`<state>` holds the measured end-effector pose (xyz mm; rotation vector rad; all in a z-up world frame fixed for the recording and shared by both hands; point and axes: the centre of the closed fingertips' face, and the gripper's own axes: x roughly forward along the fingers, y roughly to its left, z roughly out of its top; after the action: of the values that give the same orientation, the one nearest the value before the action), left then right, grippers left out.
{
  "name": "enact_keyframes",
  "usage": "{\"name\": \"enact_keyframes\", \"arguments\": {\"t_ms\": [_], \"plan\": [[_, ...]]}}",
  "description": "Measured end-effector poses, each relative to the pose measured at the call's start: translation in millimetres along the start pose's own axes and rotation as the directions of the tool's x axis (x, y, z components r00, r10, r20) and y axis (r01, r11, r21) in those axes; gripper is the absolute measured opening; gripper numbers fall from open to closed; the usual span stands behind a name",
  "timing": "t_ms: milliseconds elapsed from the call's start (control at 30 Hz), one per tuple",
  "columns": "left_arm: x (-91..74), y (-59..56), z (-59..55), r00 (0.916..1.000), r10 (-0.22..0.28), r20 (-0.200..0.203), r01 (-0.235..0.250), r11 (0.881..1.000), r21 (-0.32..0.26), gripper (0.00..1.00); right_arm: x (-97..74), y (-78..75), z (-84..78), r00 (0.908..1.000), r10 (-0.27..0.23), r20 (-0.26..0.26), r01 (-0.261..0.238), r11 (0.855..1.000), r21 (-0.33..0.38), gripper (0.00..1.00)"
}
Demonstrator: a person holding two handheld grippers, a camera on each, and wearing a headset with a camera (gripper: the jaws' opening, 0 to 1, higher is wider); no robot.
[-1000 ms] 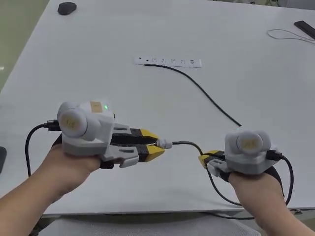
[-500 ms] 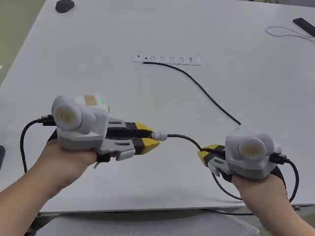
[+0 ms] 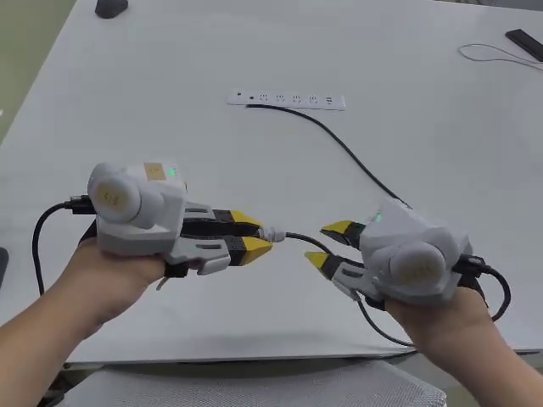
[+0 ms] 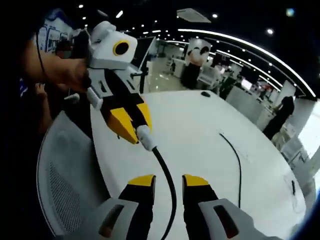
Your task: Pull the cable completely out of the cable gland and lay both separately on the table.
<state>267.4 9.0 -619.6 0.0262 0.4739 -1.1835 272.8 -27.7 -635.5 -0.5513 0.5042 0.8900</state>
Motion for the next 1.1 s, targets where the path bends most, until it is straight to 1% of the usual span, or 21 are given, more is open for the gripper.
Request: {"name": "enact_keyframes", "arguments": {"t_ms": [100,200,333,433,567,800,1100], "plan": [[0.3,-0.3,-0.1,1.0000,-0.003,-0.001,0.003,1.000,0.006,0.15,5.6,5.1,7.5,0.9999,0.013,-0.010,-0.013,0.998,-0.054,0.16],[0.9,-0.6,-0.3,1.0000,-0.007,-0.002,0.007,1.000,0.007,0.15,9.7,7.3,10.1,0.9996,0.021,-0.018,-0.022,0.996,-0.082,0.12],[1.2,-0.7,-0.3,1.0000,-0.009,-0.004,0.009,1.000,0.009,0.15,10.9,8.9,13.5,0.9994,0.031,-0.014,-0.033,0.993,-0.114,0.10],[0.9,-0.5,-1.2,0.9999,-0.008,-0.007,0.008,1.000,0.011,0.15,11.7,9.9,13.2,0.9992,0.034,-0.023,-0.037,0.990,-0.139,0.08],[0.8,-0.5,-3.2,0.9999,-0.009,-0.011,0.009,1.000,0.011,0.15,11.3,12.2,15.1,0.9989,0.040,-0.023,-0.043,0.988,-0.146,0.04],[2.7,-0.8,-3.2,0.9998,-0.012,-0.013,0.012,1.000,0.009,0.15,13.5,14.9,16.6,0.9986,0.041,-0.034,-0.047,0.979,-0.198,0.02],[4.0,-2.6,-3.8,0.9998,-0.015,-0.015,0.016,1.000,0.007,0.15,13.2,15.0,14.0,0.9984,0.043,-0.038,-0.050,0.976,-0.212,0.00]]}}
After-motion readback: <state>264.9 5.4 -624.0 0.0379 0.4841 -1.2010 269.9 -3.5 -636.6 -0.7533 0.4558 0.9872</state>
